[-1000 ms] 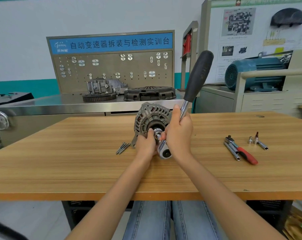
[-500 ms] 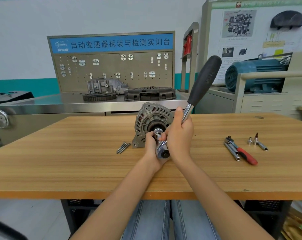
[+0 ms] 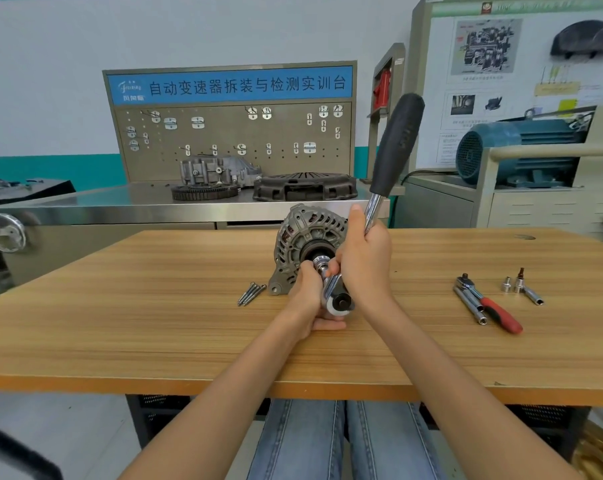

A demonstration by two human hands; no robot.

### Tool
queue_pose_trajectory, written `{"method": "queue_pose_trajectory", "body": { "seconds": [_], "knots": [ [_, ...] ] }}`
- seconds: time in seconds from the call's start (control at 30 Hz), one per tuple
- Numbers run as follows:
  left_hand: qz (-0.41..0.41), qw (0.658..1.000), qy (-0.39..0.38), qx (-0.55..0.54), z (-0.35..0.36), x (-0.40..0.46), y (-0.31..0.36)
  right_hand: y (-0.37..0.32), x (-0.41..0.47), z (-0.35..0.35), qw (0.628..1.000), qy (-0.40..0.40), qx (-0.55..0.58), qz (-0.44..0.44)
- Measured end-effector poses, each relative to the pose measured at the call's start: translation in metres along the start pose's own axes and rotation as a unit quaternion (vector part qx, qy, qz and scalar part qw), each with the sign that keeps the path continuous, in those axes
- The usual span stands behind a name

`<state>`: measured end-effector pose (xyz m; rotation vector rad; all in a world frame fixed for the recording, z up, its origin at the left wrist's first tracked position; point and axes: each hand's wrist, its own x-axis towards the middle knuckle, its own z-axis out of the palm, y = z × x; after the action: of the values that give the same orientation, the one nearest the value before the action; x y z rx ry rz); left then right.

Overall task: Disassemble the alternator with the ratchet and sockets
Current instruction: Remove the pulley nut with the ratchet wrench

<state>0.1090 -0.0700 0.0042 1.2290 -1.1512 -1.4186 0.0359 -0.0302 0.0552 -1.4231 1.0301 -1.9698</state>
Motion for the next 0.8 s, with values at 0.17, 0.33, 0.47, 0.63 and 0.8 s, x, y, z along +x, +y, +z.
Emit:
{"method": "queue_pose_trajectory", "body": {
  "seconds": [0.17, 0.33, 0.47, 0.63, 0.8],
  "knots": [
    [-0.011, 0.999, 0.006, 0.046, -0.004, 0.002, 0.003, -0.002, 0.004, 0.001, 0.999, -0.023, -0.028, -0.007],
    [-0.002, 0.995, 0.022, 0.093, -0.009, 0.002, 0.005, -0.007, 0.009, 0.006, 0.996, -0.044, -0.073, -0.027],
    [0.065, 0.981, 0.068, 0.171, -0.013, 0.002, 0.001, -0.011, 0.010, 0.007, 0.995, -0.052, -0.077, -0.021],
    [0.103, 0.969, 0.076, 0.213, -0.020, 0.009, -0.003, -0.008, 0.002, 0.018, 0.971, -0.139, -0.172, -0.085],
    [0.088, 0.978, 0.038, 0.188, -0.028, 0.017, -0.006, -0.003, -0.003, 0.028, 0.961, -0.159, -0.206, -0.090]
  ]
}}
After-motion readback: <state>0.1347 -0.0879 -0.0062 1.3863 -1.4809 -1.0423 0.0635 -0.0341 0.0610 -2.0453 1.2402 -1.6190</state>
